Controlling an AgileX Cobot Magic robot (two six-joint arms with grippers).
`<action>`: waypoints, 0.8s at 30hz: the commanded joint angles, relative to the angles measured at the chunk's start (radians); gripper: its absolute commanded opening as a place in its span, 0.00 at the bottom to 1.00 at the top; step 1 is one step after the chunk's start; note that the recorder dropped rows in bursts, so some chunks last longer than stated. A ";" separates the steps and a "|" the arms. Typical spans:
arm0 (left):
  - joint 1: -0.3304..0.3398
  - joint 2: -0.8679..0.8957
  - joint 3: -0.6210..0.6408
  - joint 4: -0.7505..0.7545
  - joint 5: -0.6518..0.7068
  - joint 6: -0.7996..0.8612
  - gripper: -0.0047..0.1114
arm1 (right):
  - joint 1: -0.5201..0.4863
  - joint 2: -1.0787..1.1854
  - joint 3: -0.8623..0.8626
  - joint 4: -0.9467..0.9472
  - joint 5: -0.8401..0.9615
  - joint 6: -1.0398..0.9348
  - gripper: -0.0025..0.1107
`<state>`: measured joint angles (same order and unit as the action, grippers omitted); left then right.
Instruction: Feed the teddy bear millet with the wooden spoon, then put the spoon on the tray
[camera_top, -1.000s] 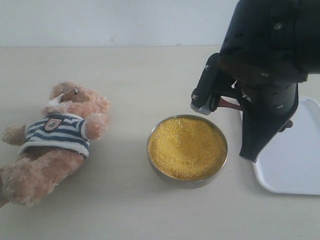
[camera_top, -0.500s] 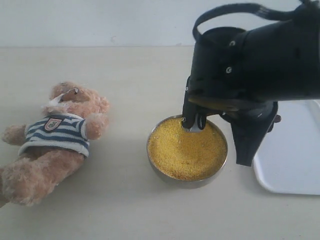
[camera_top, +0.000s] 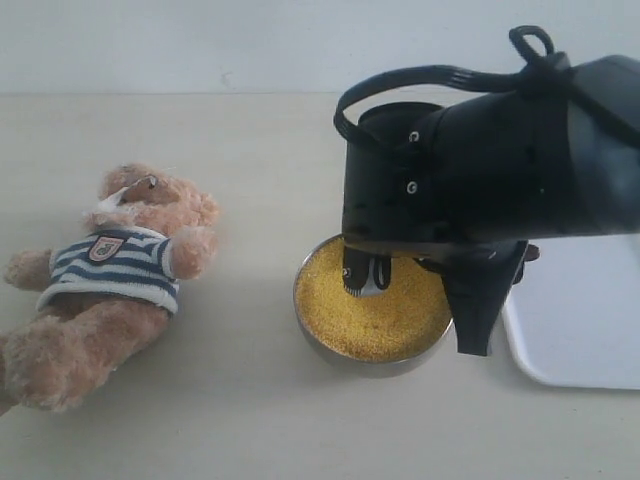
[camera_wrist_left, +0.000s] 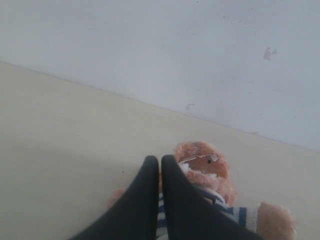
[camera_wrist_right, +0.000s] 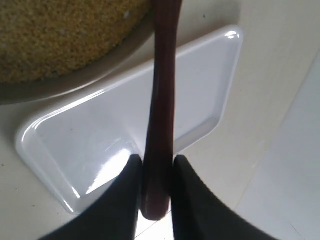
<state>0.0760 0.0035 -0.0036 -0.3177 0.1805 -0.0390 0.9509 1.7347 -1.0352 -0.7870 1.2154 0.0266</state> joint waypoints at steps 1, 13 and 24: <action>0.001 -0.003 0.004 -0.012 -0.001 -0.006 0.07 | 0.018 0.000 0.000 -0.007 0.006 -0.011 0.02; 0.001 -0.003 0.004 -0.012 -0.001 -0.006 0.07 | 0.050 0.018 0.038 0.001 0.006 -0.033 0.02; 0.001 -0.003 0.004 -0.012 -0.001 -0.006 0.07 | 0.057 0.020 0.035 0.118 0.006 -0.110 0.02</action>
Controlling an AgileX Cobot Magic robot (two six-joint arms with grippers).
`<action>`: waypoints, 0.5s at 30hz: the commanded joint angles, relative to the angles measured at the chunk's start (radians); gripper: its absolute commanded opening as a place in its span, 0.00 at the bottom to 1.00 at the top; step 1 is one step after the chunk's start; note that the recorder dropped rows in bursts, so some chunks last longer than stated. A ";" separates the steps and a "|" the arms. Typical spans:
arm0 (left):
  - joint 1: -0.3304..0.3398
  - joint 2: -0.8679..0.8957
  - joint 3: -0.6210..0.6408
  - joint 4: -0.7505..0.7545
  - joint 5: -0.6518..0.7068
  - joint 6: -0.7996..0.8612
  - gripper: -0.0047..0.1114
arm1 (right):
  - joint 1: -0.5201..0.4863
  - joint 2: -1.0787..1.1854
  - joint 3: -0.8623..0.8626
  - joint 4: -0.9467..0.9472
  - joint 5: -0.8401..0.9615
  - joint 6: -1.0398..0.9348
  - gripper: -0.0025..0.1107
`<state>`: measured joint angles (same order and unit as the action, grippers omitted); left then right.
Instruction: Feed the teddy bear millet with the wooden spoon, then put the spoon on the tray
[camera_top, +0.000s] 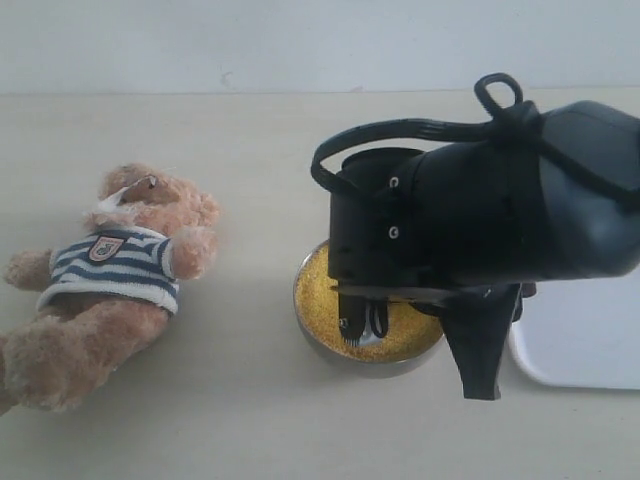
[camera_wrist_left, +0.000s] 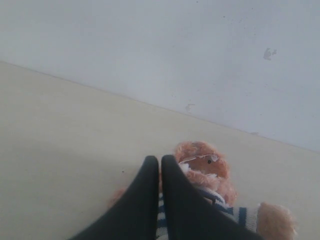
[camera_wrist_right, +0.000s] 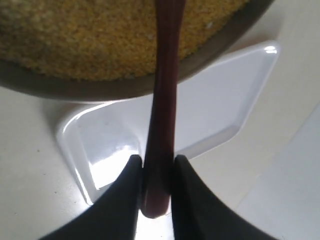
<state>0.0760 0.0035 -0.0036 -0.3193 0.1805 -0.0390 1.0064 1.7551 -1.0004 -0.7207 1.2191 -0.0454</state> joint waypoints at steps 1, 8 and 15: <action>0.001 -0.003 0.004 -0.011 -0.001 -0.006 0.07 | 0.002 0.000 0.001 0.051 0.002 -0.038 0.02; 0.001 -0.003 0.004 -0.011 -0.001 -0.006 0.07 | 0.000 0.000 0.001 0.051 0.002 0.014 0.02; 0.001 -0.003 0.004 -0.011 0.004 -0.006 0.07 | 0.000 0.000 0.001 0.053 0.002 0.039 0.02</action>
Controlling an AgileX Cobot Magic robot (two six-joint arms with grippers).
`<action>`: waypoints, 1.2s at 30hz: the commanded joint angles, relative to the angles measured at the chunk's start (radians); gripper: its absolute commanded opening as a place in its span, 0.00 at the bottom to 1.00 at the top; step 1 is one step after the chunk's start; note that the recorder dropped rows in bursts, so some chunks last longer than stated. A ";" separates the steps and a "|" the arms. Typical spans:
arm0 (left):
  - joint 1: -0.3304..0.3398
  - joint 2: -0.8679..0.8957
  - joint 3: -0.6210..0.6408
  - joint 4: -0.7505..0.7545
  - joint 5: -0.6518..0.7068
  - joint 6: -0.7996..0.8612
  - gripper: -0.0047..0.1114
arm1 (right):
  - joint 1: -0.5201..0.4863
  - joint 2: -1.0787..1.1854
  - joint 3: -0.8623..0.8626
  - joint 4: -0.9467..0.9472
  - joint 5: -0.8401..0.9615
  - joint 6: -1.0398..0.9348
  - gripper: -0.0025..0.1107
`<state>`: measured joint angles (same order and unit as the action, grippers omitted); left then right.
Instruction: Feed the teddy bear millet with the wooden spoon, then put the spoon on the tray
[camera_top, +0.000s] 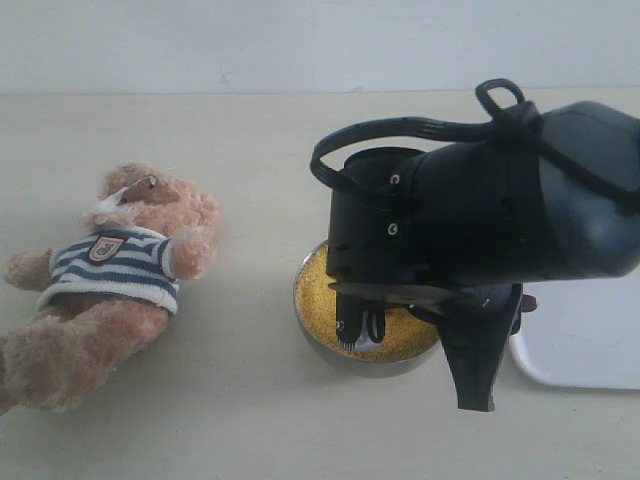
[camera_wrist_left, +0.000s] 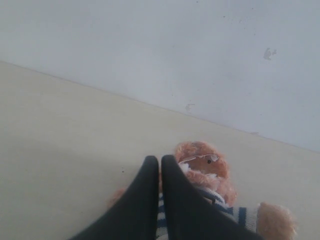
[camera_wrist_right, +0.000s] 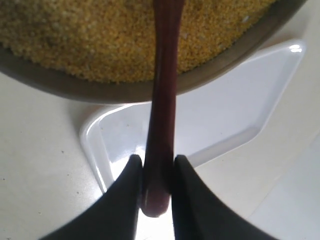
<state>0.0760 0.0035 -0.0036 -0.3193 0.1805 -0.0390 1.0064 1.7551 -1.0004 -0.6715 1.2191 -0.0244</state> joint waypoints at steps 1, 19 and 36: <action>0.001 -0.003 0.004 -0.011 0.004 -0.006 0.07 | 0.000 0.000 0.001 0.004 0.002 0.018 0.02; 0.001 -0.003 0.004 -0.011 0.004 -0.006 0.07 | 0.000 -0.038 0.001 0.025 0.002 0.037 0.02; 0.001 -0.003 0.004 -0.097 -0.008 -0.010 0.07 | 0.000 -0.038 0.001 0.057 0.002 0.064 0.02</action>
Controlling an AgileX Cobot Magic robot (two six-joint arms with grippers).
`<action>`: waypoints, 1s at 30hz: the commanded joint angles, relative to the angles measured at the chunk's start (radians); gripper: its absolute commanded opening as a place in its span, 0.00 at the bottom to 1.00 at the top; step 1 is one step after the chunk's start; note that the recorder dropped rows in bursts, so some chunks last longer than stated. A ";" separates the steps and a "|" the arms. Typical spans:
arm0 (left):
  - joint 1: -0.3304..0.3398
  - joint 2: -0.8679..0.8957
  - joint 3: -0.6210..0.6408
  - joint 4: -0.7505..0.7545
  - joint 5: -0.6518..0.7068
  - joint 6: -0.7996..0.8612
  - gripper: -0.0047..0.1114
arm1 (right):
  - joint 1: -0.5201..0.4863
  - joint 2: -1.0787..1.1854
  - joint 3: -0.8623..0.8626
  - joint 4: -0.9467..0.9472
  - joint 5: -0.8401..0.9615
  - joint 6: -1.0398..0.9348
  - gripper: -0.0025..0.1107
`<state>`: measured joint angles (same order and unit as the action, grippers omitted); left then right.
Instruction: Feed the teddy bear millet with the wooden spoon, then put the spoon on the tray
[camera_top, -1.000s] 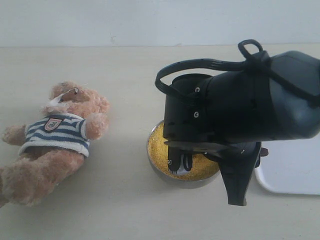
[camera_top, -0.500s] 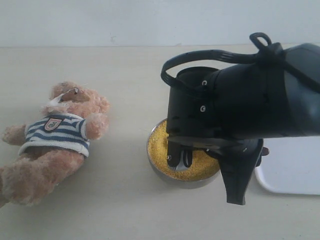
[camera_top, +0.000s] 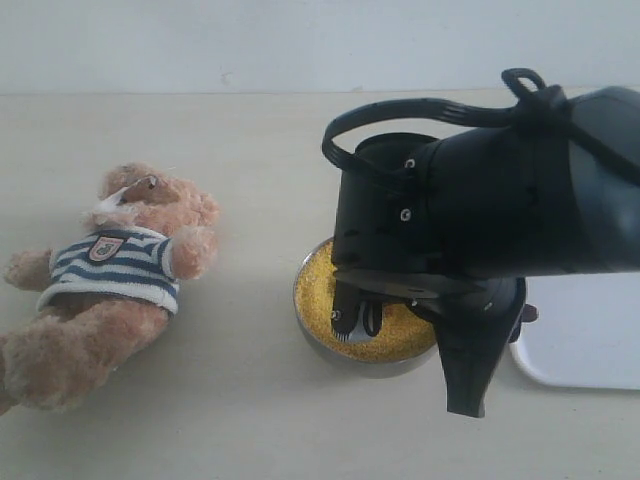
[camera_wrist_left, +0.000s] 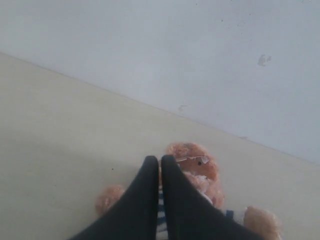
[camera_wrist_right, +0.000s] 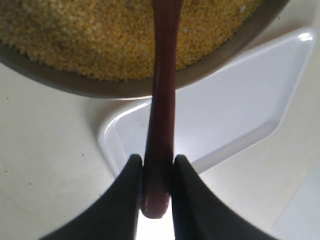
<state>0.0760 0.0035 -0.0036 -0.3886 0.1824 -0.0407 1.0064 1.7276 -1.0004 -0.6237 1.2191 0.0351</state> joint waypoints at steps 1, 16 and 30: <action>0.001 -0.003 0.004 -0.041 -0.010 -0.011 0.07 | 0.000 -0.011 0.001 0.011 0.002 0.007 0.02; 0.001 -0.003 0.004 -0.287 -0.036 -0.004 0.07 | -0.060 -0.051 0.001 0.092 0.002 -0.021 0.02; 0.001 0.599 -0.522 -0.257 0.234 0.441 0.59 | -0.069 -0.051 0.001 0.119 0.002 -0.027 0.02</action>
<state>0.0760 0.4856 -0.4684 -0.6724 0.3387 0.3813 0.9428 1.6878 -1.0004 -0.5106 1.2173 0.0111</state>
